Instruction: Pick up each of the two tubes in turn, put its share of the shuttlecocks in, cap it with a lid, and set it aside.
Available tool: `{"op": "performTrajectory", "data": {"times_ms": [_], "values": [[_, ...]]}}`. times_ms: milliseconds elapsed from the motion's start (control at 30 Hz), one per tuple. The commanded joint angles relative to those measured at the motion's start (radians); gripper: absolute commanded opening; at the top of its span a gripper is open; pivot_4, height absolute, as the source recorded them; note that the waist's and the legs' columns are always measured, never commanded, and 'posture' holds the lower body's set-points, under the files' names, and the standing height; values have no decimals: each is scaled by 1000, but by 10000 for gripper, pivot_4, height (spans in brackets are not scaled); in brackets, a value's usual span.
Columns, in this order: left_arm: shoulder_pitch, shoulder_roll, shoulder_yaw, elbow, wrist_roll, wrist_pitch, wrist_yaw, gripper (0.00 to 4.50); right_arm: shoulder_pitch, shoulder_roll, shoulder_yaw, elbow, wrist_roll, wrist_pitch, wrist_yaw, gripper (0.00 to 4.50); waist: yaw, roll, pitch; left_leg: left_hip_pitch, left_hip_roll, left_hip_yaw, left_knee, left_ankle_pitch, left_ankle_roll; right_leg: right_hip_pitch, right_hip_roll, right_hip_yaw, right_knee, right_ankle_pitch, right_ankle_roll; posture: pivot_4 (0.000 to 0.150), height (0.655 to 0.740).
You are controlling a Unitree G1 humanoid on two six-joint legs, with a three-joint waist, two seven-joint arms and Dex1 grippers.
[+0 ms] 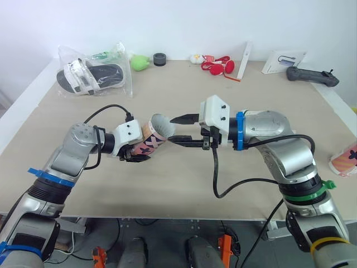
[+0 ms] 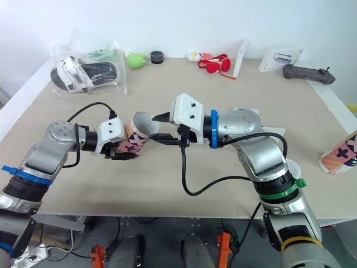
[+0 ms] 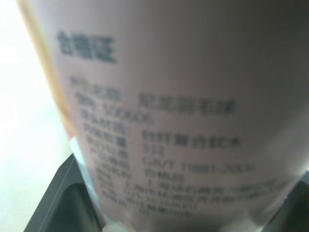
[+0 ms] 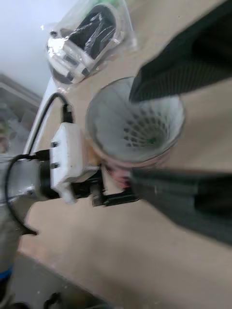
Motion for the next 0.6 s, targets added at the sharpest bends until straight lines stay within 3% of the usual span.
{"op": "performTrajectory", "data": {"times_ms": [33, 67, 100, 267, 467, 600], "values": [[0, 7, 7, -30, -4, 2, 3, 29345, 27, 10, -138, -59, 100, 71, -65, 36502, 0, 0, 0, 0, 0, 0, 0, 0, 0, 0, 0, 0, 0, 0, 0, 1500, 7400], [1, 7, 8, -32, -4, 2, 2, 29345, 40, 12, -176, -64, 123, 91, -89, 42052, 0, 0, 0, 0, 0, 0, 0, 0, 0, 0, 0, 0, 0, 0, 0, 1500, 7400], [2, 6, 8, -32, -4, 2, 3, 29345, 59, 14, -227, -60, 142, 107, -124, 44049, 0, 0, 0, 0, 0, 0, 0, 0, 0, 0, 0, 0, 0, 0, 0, 1500, 7400], [1, -4, 2, -28, -2, 3, 6, 29345, 234, -5, -500, 46, 118, 68, -304, 44049, 19, -1, 0, 0, -1, 0, 0, 0, 0, 1, -2, 0, 0, 1, -1, 1500, 7400], [-3, -13, -6, -16, -2, -5, -2, 29345, 578, -58, -775, 135, 118, -23, -308, 44049, 19, 3, 0, 0, -2, 2, 0, 0, 0, 1, -2, 1, 0, 0, -1, 1500, 7400], [-10, -23, -18, -8, -2, -11, -9, 29345, 651, -84, -820, 220, 93, -74, -325, 44049, 21, 2, 0, 2, -2, 3, 0, 0, 1, 2, -1, 3, 0, 0, 3, 1500, 7400]]}}
